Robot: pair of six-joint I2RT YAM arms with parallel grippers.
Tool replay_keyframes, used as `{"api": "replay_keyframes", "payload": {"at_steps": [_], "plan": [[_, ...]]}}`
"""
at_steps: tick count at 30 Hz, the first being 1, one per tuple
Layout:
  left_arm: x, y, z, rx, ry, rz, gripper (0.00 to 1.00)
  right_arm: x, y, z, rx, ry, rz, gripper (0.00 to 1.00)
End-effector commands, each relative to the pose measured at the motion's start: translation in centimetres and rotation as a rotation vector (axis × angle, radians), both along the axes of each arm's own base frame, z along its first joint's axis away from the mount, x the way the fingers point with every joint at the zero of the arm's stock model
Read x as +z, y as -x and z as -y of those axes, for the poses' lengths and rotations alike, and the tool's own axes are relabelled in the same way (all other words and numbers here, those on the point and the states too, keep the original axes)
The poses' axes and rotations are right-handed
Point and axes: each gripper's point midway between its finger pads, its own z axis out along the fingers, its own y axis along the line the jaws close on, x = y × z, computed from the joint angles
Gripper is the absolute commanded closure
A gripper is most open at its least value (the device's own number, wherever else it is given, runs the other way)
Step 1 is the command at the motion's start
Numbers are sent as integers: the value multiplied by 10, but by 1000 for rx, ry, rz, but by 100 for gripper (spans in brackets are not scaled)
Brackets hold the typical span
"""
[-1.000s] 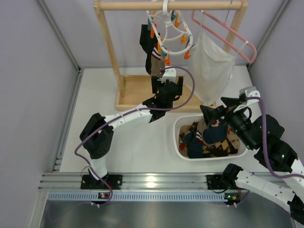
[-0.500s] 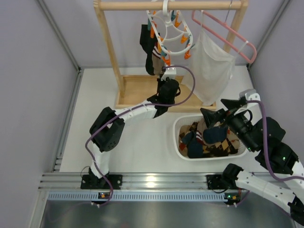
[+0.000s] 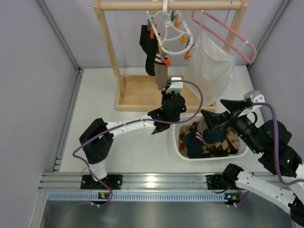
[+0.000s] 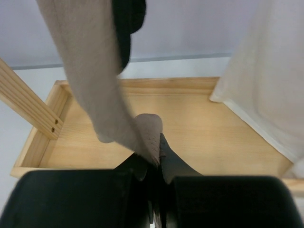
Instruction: Remove the socks clipped to the hanger
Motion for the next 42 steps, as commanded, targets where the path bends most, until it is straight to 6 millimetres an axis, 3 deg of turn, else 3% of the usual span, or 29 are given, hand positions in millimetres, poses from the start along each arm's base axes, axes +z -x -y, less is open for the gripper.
{"api": "replay_keyframes", "payload": {"at_steps": [1, 12, 16, 17, 19, 20, 21, 22, 23, 24, 27, 28, 36, 38, 42], "plan": [[22, 24, 10, 9, 10, 44, 100, 35, 12, -1, 53, -88, 49, 1], [23, 64, 100, -121, -135, 60, 100, 76, 19, 17, 16, -113, 75, 0], [25, 65, 133, -149, -177, 77, 100, 86, 9, 7, 13, -67, 57, 0], [25, 65, 136, -151, -203, 79, 100, 97, 10, 8, 13, -70, 67, 1], [24, 61, 149, -165, -219, 87, 100, 91, -4, -8, 11, 0, 25, 1], [24, 60, 152, -168, -245, 89, 100, 102, -5, -8, 8, -4, 31, 1], [22, 59, 156, -171, -258, 91, 100, 102, -10, -13, 3, 22, 20, 1], [19, 57, 161, -173, -272, 93, 100, 90, -24, -24, -12, 81, -22, 1], [18, 56, 162, -172, -303, 94, 100, 98, -27, -25, -24, 83, -18, 1], [17, 54, 166, -168, -319, 95, 100, 87, -41, -34, -48, 128, -51, 1], [15, 52, 170, -167, -379, 99, 100, 87, -56, -44, -80, 154, -67, 2], [9, 50, 172, -169, -404, 96, 100, 78, -70, -51, -114, 191, -94, 3], [5, 53, 171, -203, -443, 95, 100, 60, -124, -78, -248, 333, -123, 7], [7, 53, 171, -207, -445, 97, 100, 71, -133, -77, -284, 367, -89, 8], [9, 53, 171, -208, -444, 99, 100, 66, -160, -89, -364, 451, -81, 9]]}}
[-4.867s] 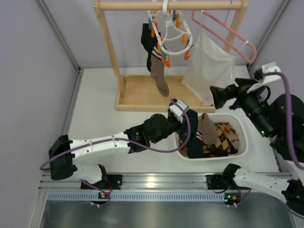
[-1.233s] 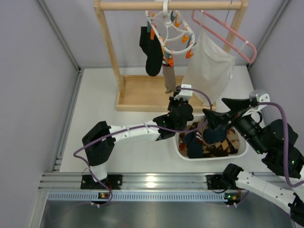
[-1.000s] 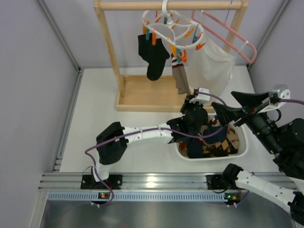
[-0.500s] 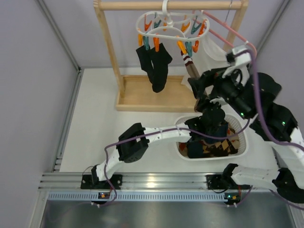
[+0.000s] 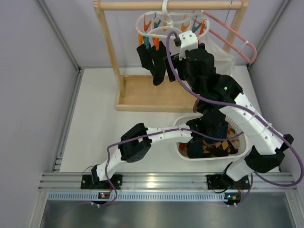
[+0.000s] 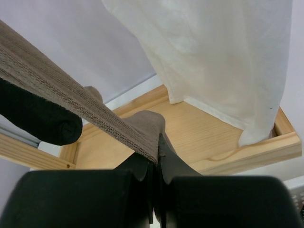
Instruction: Remove the socks clipped to the hanger
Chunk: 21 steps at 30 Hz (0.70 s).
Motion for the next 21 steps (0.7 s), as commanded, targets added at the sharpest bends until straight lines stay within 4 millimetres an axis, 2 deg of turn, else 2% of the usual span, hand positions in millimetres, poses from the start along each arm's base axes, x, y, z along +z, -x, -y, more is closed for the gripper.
{"api": "replay_keyframes", "payload": {"at_steps": [1, 4, 6, 11, 14, 16, 17, 18, 19, 20, 21], "plan": [[18, 9, 7, -56, 36, 11, 100, 26, -12, 10, -92, 50, 79, 9], [20, 10, 4, -56, 46, 9, 100, 17, -22, 5, -119, 90, 73, 12], [20, 11, -1, -54, 51, 5, 100, 12, -25, 9, -152, 112, 68, 13], [21, 15, -14, -58, 98, -10, 100, 5, -16, 21, -165, 105, 47, 17], [25, 18, -20, -62, 129, -15, 100, -4, -6, 27, -101, 85, 9, 19], [27, 19, -22, -67, 150, -18, 100, -15, 0, 24, -8, 58, -40, 21], [29, 20, -25, -67, 158, -18, 100, -21, -4, 35, -14, 46, -71, 23], [29, 22, -26, -70, 162, -20, 100, -29, 2, 30, 61, 24, -104, 24], [30, 22, -26, -73, 181, -22, 100, -34, 0, 34, 74, 14, -122, 27], [30, 24, -29, -78, 190, -26, 100, -36, -6, 47, 53, 0, -131, 27], [30, 25, -29, -83, 201, -29, 100, -43, -3, 47, 91, -6, -154, 27]]}}
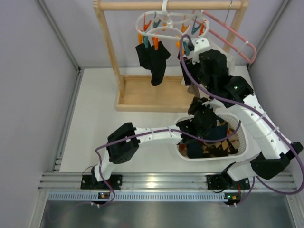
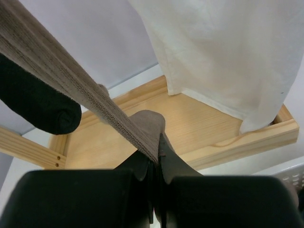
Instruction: Remove the socks clipped to the hanger
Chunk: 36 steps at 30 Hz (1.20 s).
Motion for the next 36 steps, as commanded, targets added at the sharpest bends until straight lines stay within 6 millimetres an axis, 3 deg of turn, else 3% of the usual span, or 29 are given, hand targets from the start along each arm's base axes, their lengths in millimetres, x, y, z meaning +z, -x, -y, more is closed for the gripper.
{"api": "replay_keyframes", "payload": {"at_steps": [1, 2, 6, 11, 15, 18, 20, 21, 23, 24, 27, 28, 29, 33, 34, 35, 36], "plan": [[24, 12, 0, -46, 134, 0, 100, -6, 12, 10, 111, -94, -73, 28], [24, 13, -2, -47, 137, -2, 100, -8, 8, 18, 97, -88, -83, 27], [23, 13, -1, -46, 151, -4, 100, -29, 8, 12, 156, -52, -155, 28], [31, 14, -3, -50, 174, -1, 100, -51, -1, 3, 204, -33, -226, 39], [34, 16, -8, -49, 180, -1, 100, -61, -4, -2, 227, -13, -255, 68], [37, 17, -13, -52, 195, -3, 100, -60, -7, 1, 216, -24, -237, 71], [37, 18, -14, -62, 201, -6, 98, -58, -9, 1, 223, -34, -225, 80], [36, 18, -15, -63, 202, -7, 95, -57, -9, 1, 226, -38, -218, 92], [36, 20, -16, -77, 199, -11, 81, -54, -8, -2, 253, -58, -209, 100], [35, 20, -17, -83, 195, -13, 53, -51, -6, -5, 274, -76, -188, 100], [30, 26, -27, -112, 226, -36, 13, -44, -4, -3, 281, -100, -158, 100], [12, 30, -33, -125, 200, -59, 9, -44, -6, 1, 275, -104, -154, 100], [21, 33, -42, -136, 234, -60, 2, -41, -4, 2, 279, -112, -144, 100], [6, 52, -69, -193, 307, -118, 2, -41, -2, 3, 321, -141, -145, 100], [-16, 61, -73, -242, 308, -168, 2, -42, -2, 4, 327, -141, -146, 100], [1, 67, -83, -273, 369, -165, 2, -42, -1, 4, 339, -145, -146, 100], [3, 71, -88, -297, 424, -185, 2, -44, 3, 0, 375, -155, -157, 100]]}}
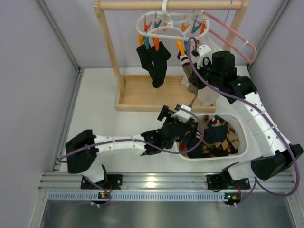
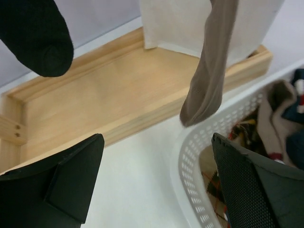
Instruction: Remove the socks clipped to the hanger
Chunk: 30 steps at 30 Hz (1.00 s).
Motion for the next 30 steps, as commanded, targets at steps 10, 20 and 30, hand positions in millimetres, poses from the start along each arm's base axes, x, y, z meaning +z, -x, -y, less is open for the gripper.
{"api": "replay_keyframes", "payload": {"at_steps": [10, 20, 30], "plan": [[152, 17, -41, -545, 604, -124, 2, 20, 47, -20, 315, -150, 35, 98], [219, -70, -45, -605, 774, -177, 2, 28, 56, -18, 354, -184, 37, 94], [243, -118, -25, -640, 851, -206, 5, 22, 51, -23, 377, -199, 17, 97]]}}
